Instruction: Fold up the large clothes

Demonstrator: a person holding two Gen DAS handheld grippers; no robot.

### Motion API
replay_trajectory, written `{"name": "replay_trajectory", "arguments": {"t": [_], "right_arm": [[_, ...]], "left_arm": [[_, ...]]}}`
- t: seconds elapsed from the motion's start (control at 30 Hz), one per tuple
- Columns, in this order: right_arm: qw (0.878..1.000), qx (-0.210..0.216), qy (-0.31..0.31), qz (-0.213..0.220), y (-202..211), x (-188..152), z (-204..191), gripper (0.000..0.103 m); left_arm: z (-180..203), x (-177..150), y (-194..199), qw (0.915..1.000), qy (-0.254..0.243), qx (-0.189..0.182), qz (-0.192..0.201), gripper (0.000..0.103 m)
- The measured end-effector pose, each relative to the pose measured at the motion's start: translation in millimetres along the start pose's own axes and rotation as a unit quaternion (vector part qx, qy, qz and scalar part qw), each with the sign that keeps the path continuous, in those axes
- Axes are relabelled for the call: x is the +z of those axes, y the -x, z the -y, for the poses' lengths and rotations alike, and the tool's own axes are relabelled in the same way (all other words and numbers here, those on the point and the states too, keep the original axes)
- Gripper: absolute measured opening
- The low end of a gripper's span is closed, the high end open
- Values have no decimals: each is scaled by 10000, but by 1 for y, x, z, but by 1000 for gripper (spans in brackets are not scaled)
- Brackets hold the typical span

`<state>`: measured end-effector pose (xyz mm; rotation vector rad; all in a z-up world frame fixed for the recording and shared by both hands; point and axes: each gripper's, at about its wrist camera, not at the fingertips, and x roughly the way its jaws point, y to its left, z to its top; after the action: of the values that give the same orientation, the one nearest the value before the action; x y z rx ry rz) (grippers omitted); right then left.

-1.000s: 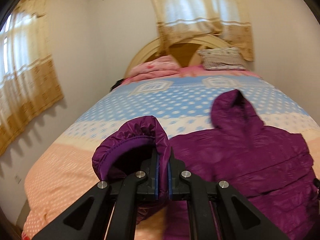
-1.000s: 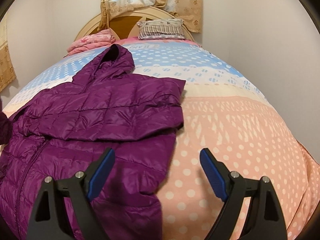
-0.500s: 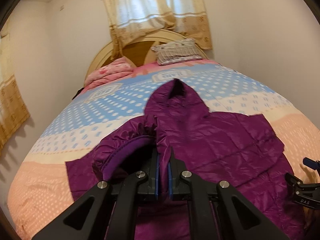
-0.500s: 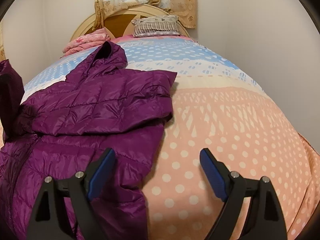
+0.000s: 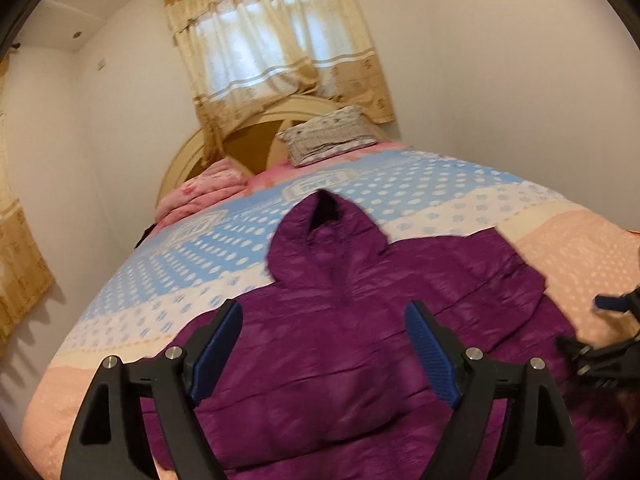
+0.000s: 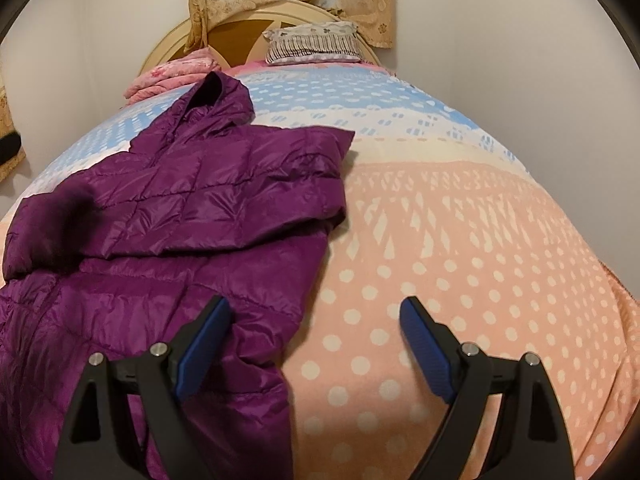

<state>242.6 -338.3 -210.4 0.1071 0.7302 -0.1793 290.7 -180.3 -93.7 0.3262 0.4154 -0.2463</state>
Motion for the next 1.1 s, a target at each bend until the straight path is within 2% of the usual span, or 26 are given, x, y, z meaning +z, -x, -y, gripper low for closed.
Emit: {"name": "replay_trajectory", "arguments": {"t": [0.1, 0.23, 0.33, 0.47, 0.53, 0.67, 0.73, 0.77, 0.8, 0.9, 1.1], "right_arm": [[9999, 107, -22, 116, 12, 10, -7, 89], [9983, 561, -31, 118, 19, 29, -28, 89], [9951, 979, 142, 86, 17, 44, -60, 89], [9874, 1560, 272, -48, 2, 62, -107, 89], [9830, 1800, 294, -224, -12, 65, -127, 89], [9768, 2038, 201, -625, -46, 65, -155, 89], [9684, 2287, 40, -992, -64, 59, -162, 68], [9605, 2513, -51, -1193, -72, 56, -165, 33], [9596, 2537, -75, -1217, -73, 53, -166, 18], [9639, 2491, 77, -941, -58, 53, -164, 13], [9739, 2244, 108, -334, -20, 64, -132, 11]], "left_arm": [[-39, -13, -2, 9991, 363, 150, -173, 84], [-97, -44, -12, 9933, 807, 650, -520, 84], [-140, -74, -27, 9817, 1300, 970, -1003, 84], [-176, -109, -39, 9648, 1789, 1298, -1427, 84], [-187, -123, -42, 9583, 1970, 1378, -1546, 84], [-197, -137, -41, 9519, 2166, 1406, -1646, 84], [-200, -141, -38, 9514, 2186, 1409, -1649, 84], [-202, -142, -38, 9512, 2188, 1415, -1652, 84], [-203, -143, -37, 9509, 2200, 1412, -1657, 84], [-208, -142, -36, 9497, 2234, 1425, -1670, 84], [-214, -141, -37, 9466, 2285, 1468, -1739, 84]]}}
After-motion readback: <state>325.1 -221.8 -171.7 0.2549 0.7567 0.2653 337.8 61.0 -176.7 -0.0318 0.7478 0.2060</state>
